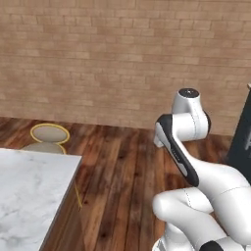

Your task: Place the large bottle from the dining counter next to the other large bottle outside the sink, and place the small bottle from the dining counter next to the other small bottle inside the sink.

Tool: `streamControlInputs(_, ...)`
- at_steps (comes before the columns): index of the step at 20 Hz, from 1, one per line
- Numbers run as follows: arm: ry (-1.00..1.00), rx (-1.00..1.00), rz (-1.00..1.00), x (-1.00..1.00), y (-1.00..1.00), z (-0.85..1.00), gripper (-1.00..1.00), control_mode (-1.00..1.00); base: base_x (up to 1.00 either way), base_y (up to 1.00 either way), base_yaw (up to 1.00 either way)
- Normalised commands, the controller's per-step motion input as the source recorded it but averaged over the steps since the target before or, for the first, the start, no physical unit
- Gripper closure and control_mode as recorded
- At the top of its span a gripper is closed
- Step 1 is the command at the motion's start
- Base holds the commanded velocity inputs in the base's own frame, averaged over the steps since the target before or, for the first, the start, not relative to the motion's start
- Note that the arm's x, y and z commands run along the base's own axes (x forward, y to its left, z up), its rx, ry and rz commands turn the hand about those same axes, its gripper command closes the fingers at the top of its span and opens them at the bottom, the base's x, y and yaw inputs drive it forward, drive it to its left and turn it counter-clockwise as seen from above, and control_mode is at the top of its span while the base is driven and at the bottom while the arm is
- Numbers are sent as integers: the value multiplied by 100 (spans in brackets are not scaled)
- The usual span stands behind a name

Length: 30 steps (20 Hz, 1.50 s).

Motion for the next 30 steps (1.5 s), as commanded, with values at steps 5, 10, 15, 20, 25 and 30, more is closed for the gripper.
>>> streamControlInputs(5,0,0,0,0,0,0,-100,100,100,0,18)
streamControlInputs(10,0,0,0,0,0,0,-100,100,100,0,30)
streamControlInputs(15,0,0,0,0,0,0,-100,100,100,0,34)
streamControlInputs(20,0,0,0,0,0,0,-100,100,100,0,38)
streamControlInputs(25,0,0,0,0,0,0,-100,100,100,0,44)
streamControlInputs(30,0,0,0,0,0,0,-100,100,100,0,53)
